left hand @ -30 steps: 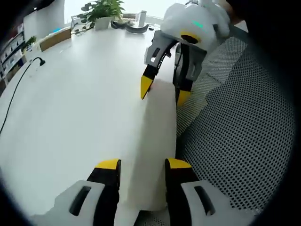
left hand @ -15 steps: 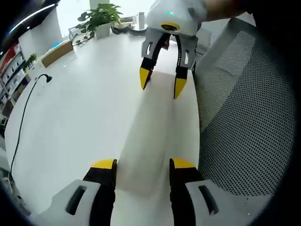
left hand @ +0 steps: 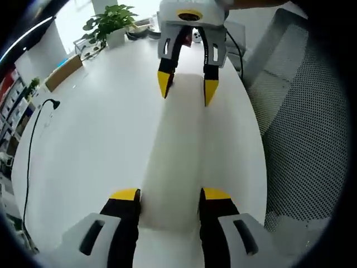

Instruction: Arrange the utensils inside the cutlery case until each visible utensil rests in its matching compartment.

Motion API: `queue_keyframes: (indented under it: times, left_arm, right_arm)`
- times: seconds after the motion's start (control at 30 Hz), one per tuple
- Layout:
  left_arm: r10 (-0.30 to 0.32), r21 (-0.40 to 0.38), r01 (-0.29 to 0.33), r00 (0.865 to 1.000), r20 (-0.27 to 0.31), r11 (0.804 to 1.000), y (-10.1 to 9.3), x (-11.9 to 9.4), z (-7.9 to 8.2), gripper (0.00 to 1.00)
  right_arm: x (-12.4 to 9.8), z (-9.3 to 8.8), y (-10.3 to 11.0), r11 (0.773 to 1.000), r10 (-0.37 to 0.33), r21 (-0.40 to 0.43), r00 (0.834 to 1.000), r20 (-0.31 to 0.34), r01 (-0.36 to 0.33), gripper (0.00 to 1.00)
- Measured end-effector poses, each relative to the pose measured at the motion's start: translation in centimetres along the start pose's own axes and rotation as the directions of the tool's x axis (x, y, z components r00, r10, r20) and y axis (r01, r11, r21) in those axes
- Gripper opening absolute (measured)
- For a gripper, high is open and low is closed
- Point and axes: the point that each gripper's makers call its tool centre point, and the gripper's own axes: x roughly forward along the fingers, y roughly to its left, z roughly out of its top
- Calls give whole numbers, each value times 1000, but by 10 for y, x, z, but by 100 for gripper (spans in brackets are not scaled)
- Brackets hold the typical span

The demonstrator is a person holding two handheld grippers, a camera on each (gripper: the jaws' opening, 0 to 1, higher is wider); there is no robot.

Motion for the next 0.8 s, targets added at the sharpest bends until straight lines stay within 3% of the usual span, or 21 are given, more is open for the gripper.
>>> queue_keyframes:
  times: [0.3, 0.5, 0.8]
  left_arm:
    - [14, 34, -13, 1000, -16, 999, -9, -1, -1, 43]
    - [13, 32, -12, 1000, -18, 999, -32, -5, -2, 43]
    - [-23, 30, 23, 1000, -18, 999, -65, -7, 0, 43]
  right_arm:
    - [-2, -2, 12, 1000, -13, 6, 1000, -13, 13, 39]
    - [-4, -3, 35, 1000, -12, 1, 1000, -7, 12, 39]
    - [-9, -10, 67, 1000, 14, -1, 999, -50, -14, 39]
